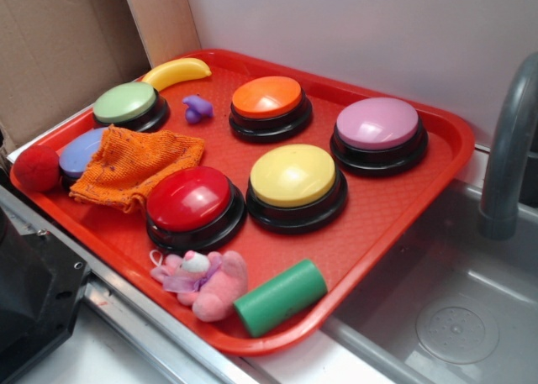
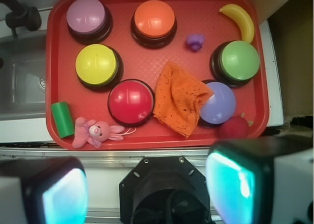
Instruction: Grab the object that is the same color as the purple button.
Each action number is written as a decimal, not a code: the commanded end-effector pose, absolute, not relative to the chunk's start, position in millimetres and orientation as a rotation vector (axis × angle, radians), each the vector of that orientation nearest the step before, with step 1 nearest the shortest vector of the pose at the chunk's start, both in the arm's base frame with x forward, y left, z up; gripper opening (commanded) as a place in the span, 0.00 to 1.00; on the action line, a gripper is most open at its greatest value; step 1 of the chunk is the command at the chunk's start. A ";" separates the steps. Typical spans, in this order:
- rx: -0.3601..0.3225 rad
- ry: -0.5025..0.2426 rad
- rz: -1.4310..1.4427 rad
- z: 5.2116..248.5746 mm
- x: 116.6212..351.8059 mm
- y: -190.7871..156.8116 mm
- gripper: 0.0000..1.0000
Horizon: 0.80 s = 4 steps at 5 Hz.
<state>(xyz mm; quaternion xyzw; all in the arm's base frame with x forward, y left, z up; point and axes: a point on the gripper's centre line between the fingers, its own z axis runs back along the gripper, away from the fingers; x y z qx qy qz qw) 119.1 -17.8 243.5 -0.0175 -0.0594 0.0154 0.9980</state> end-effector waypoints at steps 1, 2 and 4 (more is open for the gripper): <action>-0.035 -0.119 0.031 243.5 119.1 -17.8 1.00; -0.072 -0.103 0.175 231.2 127.3 -11.6 1.00; -0.096 -0.181 0.542 204.7 153.7 6.5 1.00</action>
